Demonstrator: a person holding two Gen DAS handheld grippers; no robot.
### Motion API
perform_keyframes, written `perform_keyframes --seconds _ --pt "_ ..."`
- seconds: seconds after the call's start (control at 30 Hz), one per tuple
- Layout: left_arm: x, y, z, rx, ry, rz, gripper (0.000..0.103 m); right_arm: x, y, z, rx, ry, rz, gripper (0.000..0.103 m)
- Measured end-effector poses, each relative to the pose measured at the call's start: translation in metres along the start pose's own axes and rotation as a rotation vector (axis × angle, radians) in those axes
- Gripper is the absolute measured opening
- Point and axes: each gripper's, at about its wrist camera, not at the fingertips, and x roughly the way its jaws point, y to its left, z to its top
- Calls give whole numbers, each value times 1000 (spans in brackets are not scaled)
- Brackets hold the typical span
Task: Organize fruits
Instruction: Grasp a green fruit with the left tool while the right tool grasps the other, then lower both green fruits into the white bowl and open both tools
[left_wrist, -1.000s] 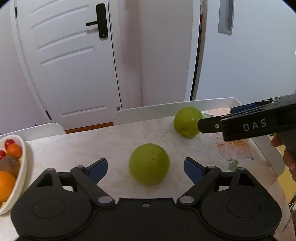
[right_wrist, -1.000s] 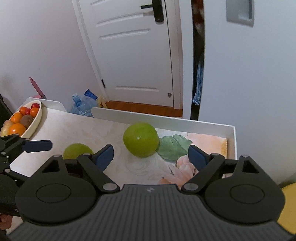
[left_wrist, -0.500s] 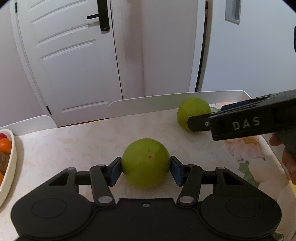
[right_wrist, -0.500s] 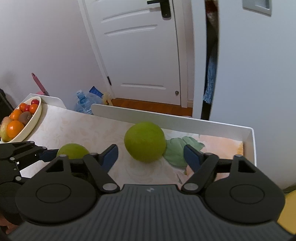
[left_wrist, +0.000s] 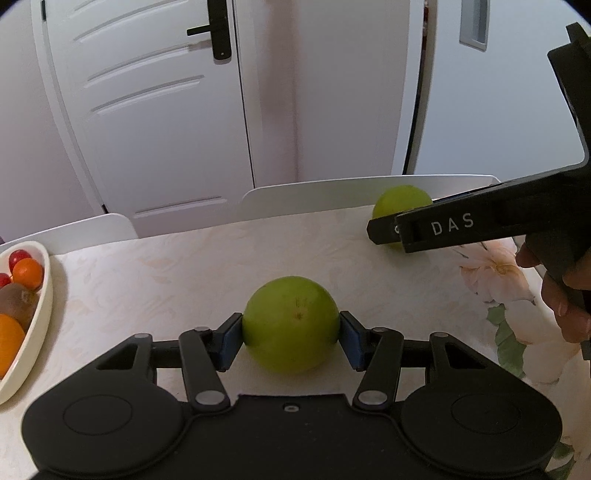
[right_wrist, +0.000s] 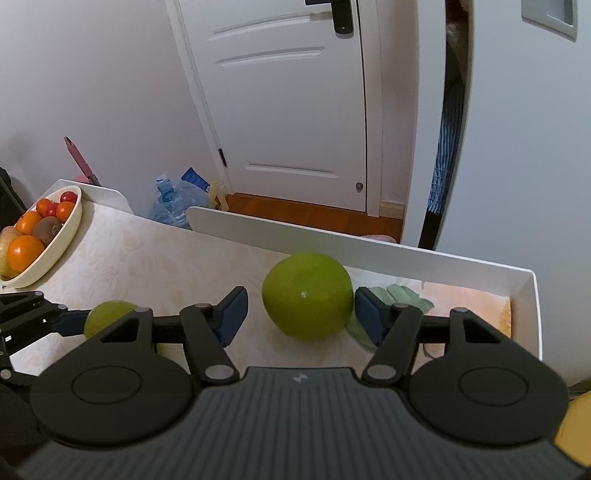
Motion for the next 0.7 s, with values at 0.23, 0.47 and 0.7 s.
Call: perform_keyframes --seconds 0.23,0.47,0.7 --pt "-13 13 -5 -33 -8 10 59 -1 8 3 -38 -3 -28 69" --pt "-34 37 -10 -87 -18 22 59 -16 39 8 -46 -8 -1 69" --pt "-63 69 -11 -122 -48 44 59 -27 83 17 -50 -12 33 69"
